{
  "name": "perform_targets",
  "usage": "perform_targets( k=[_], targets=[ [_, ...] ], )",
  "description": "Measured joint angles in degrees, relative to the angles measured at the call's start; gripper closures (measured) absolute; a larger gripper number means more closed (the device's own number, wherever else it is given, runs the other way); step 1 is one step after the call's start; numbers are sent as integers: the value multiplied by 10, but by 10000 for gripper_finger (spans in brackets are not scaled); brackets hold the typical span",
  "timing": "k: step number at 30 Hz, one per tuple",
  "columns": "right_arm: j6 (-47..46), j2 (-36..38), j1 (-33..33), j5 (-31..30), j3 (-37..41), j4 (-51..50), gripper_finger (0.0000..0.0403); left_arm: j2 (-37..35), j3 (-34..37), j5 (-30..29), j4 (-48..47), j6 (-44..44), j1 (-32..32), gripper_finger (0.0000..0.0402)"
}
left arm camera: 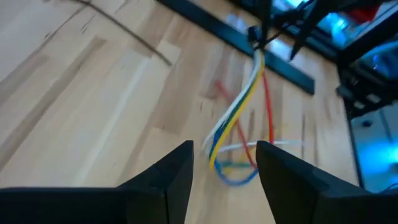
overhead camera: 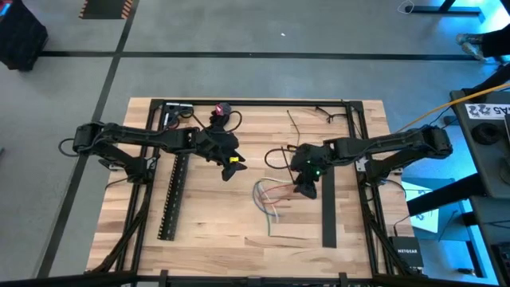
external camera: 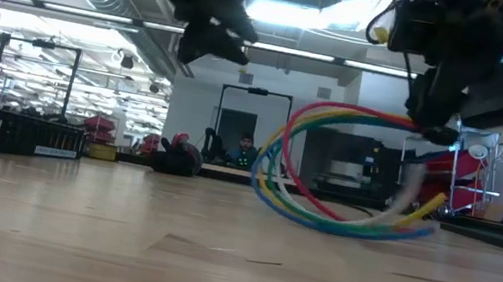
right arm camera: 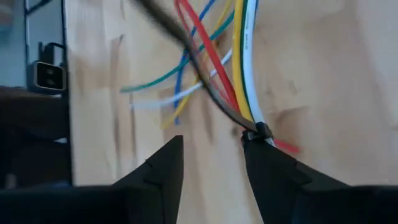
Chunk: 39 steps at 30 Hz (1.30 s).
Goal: Ziptie cables
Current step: Wrap the cable wires with the black zip tie
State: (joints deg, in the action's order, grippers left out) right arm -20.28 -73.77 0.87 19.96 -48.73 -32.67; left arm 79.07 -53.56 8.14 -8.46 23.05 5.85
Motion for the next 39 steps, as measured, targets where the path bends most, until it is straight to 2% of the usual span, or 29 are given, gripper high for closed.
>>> perform_targets(
  k=[5, 14, 24, 31, 34, 37, 39],
  targets=[
    [68, 2, -3, -39, 0, 4, 244, 18, 0, -39, 91, 0, -22, 233],
    [105, 2, -2, -53, 0, 10, 244, 126, -3, -86, 289, -84, -57, 233],
    [98, 2, -2, -75, -1, 13, 244, 272, -91, -97, 290, -181, -70, 233],
    [65, 2, -2, -75, -1, 17, 244, 320, -122, -105, 283, -208, -66, 236],
    [58, 2, -2, -75, -1, 21, 244, 325, -122, -120, 258, -218, -66, 273],
    [50, 2, -2, -76, -1, 27, 244, 324, -122, -121, 224, -218, -63, 354],
    [42, 2, -2, -76, -8, 12, 244, 323, -122, -122, 200, -218, -62, 387]
  ],
)
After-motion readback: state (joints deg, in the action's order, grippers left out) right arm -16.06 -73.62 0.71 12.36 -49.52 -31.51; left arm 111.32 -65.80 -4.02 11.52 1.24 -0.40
